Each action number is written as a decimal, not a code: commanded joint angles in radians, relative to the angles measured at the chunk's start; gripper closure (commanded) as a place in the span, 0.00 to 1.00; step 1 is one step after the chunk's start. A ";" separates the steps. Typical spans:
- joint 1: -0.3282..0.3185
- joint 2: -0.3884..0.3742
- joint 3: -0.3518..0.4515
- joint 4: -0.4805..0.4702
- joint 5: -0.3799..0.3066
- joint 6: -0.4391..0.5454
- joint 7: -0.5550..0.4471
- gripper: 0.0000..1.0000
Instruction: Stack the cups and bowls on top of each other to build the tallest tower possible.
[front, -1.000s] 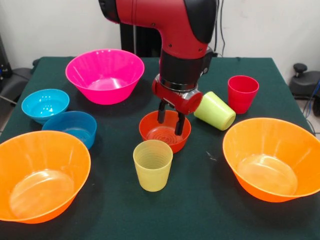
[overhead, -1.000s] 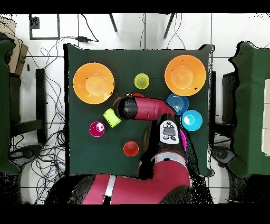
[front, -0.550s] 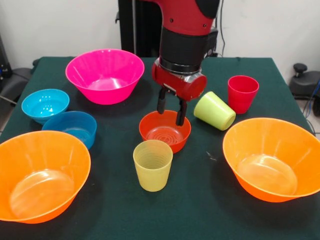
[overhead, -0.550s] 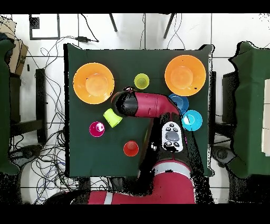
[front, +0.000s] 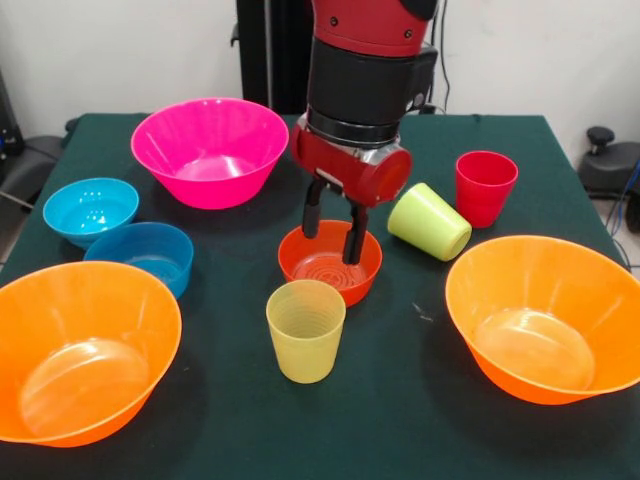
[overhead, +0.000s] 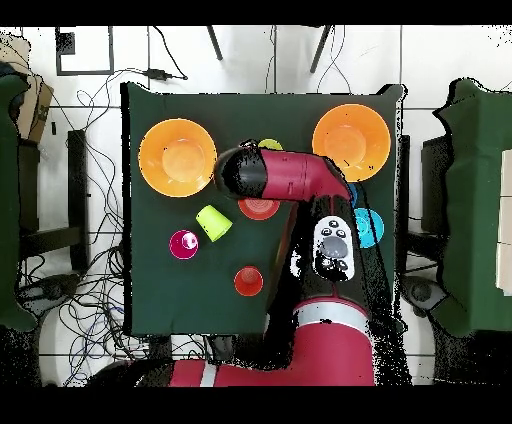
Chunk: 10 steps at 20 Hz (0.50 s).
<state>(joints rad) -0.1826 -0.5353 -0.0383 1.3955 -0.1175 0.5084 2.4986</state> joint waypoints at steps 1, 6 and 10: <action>-0.016 0.109 0.108 -0.215 -0.057 0.204 -0.183 0.00; -0.018 0.167 0.120 -0.352 -0.063 0.303 -0.226 0.00; -0.027 0.174 0.134 -0.384 -0.061 0.331 -0.246 0.00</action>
<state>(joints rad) -0.1839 -0.4492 -0.0306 1.1693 -0.1185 0.6725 2.4986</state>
